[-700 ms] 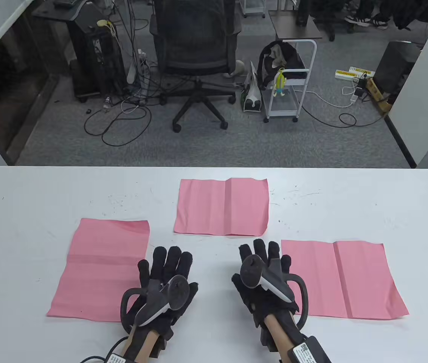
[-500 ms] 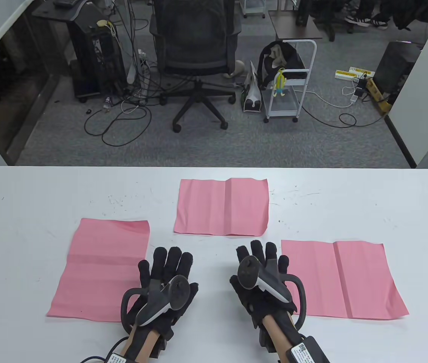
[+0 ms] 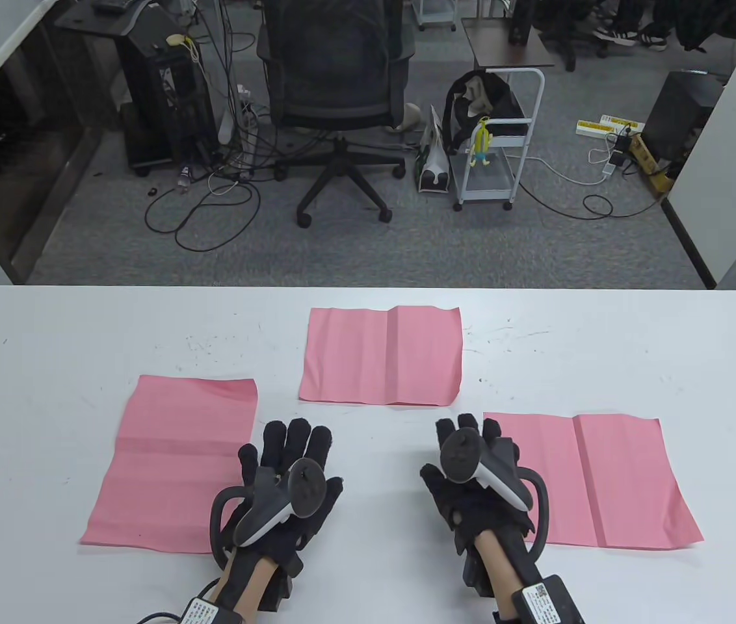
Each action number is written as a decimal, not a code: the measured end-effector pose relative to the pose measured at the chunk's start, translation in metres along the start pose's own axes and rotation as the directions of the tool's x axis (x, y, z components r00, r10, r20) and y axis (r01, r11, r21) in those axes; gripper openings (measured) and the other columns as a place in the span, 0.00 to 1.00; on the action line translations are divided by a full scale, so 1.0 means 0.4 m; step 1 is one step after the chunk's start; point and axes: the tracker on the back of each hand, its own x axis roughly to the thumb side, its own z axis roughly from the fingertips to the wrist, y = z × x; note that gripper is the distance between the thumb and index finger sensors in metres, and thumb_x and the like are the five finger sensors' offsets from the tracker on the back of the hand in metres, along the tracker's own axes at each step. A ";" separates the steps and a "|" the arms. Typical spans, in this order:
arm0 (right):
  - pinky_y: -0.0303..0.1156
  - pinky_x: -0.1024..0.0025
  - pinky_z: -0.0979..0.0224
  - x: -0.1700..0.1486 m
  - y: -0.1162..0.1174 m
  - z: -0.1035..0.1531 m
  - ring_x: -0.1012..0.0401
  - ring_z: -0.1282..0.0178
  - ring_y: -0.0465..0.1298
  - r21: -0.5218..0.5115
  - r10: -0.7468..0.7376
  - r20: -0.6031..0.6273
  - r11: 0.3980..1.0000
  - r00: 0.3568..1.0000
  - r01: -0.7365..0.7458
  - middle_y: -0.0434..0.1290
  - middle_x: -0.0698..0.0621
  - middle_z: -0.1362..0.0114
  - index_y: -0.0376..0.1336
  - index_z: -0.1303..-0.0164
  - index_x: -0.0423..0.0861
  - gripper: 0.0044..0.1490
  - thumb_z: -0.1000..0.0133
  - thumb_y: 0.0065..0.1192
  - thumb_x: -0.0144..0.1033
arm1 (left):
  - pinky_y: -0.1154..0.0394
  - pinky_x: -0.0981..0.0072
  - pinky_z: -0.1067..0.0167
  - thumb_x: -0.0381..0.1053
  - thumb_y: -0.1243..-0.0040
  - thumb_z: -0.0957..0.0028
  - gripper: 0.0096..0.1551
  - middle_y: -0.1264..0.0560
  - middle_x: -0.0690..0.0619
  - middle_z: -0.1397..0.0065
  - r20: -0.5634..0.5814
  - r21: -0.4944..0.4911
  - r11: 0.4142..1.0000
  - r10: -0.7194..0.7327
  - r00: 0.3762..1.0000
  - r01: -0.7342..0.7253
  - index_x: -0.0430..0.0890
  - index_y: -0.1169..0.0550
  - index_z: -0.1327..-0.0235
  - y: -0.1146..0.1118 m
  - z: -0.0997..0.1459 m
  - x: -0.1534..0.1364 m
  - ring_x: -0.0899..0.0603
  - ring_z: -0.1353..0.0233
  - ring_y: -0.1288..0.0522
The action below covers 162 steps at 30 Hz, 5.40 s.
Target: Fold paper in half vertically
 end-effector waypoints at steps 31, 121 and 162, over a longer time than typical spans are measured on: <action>0.32 0.38 0.19 -0.438 0.050 -0.062 0.45 0.17 0.28 0.191 -0.094 -0.354 0.967 0.931 0.171 0.28 0.53 0.15 0.33 0.23 0.63 0.45 0.44 0.48 0.56 | 0.62 0.30 0.17 0.76 0.69 0.46 0.48 0.66 0.58 0.06 -0.038 -0.044 0.998 0.038 0.999 -0.039 0.67 0.64 0.15 -0.003 -0.020 -0.040 0.39 0.09 0.68; 0.45 0.39 0.17 -0.064 -0.018 -0.194 0.44 0.13 0.39 0.135 0.031 -0.313 0.991 0.949 0.012 0.38 0.50 0.12 0.33 0.20 0.60 0.50 0.45 0.47 0.64 | 0.70 0.31 0.21 0.76 0.75 0.47 0.47 0.77 0.59 0.13 0.061 -0.424 0.901 -0.072 0.996 0.091 0.63 0.71 0.20 -0.183 -0.062 0.026 0.39 0.15 0.76; 0.48 0.37 0.20 -0.098 0.038 -0.102 0.39 0.16 0.49 0.473 -0.893 0.114 0.434 0.435 0.767 0.49 0.42 0.14 0.48 0.19 0.49 0.44 0.43 0.43 0.60 | 0.71 0.31 0.22 0.75 0.76 0.47 0.47 0.78 0.58 0.14 0.061 -0.444 0.892 -0.062 0.996 0.082 0.63 0.72 0.21 -0.184 -0.065 0.026 0.39 0.16 0.78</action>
